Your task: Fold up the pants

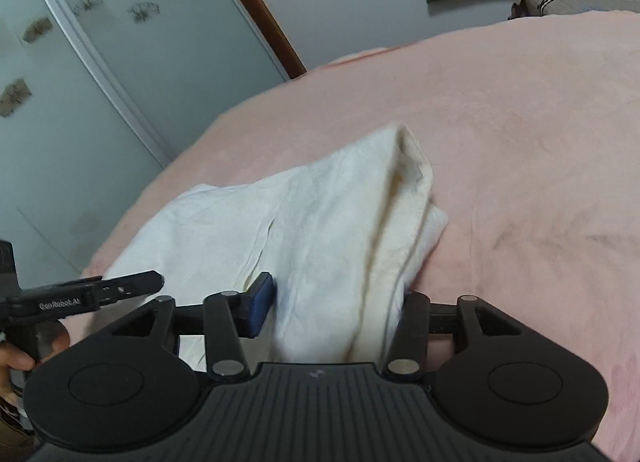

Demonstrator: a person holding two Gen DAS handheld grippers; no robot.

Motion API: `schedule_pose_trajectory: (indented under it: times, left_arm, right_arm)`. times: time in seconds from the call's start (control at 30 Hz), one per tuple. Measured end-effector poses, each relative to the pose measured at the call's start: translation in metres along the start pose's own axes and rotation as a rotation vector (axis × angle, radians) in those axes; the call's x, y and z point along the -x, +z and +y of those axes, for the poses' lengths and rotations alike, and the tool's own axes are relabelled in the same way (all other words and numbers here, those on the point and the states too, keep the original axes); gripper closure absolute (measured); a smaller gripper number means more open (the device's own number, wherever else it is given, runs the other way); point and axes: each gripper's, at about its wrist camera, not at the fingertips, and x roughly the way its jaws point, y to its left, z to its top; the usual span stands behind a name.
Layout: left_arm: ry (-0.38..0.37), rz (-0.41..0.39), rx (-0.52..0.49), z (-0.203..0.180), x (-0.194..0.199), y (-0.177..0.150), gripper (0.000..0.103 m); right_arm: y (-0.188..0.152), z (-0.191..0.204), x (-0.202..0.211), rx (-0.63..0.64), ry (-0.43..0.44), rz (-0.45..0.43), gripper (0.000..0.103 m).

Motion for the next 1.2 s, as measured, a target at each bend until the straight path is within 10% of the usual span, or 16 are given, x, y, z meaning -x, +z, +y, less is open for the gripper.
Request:
schedule_pose_trajectory:
  times: [0.23, 0.33, 0.43, 0.93, 1.0, 1.2]
  left_arm:
    - [0.121, -0.085, -0.134, -0.015, 0.046, -0.025, 0.02]
    - [0.177, -0.039, -0.23, -0.027, 0.036, -0.037, 0.018]
    - [0.209, -0.058, -0.217, -0.032, 0.042, -0.041, 0.019]
    - [0.25, -0.109, -0.165, -0.054, 0.085, -0.068, 0.009]
    - [0.239, -0.094, -0.147, -0.055, 0.09, -0.07, 0.009]
    - [0.199, -0.02, -0.106, -0.065, 0.094, -0.083, 0.008]
  right_arm:
    - [-0.029, 0.045, 0.064, 0.218, -0.218, -0.219, 0.048]
    - [-0.044, 0.062, 0.061, 0.301, -0.111, -0.149, 0.048]
    - [-0.061, 0.064, 0.046, 0.386, -0.219, -0.057, 0.049]
    - [-0.089, 0.083, 0.074, 0.239, -0.345, -0.187, 0.029]
    - [-0.094, 0.088, 0.084, 0.205, -0.321, -0.21, 0.014]
    - [-0.124, 0.12, 0.072, 0.369, -0.302, -0.075, 0.002]
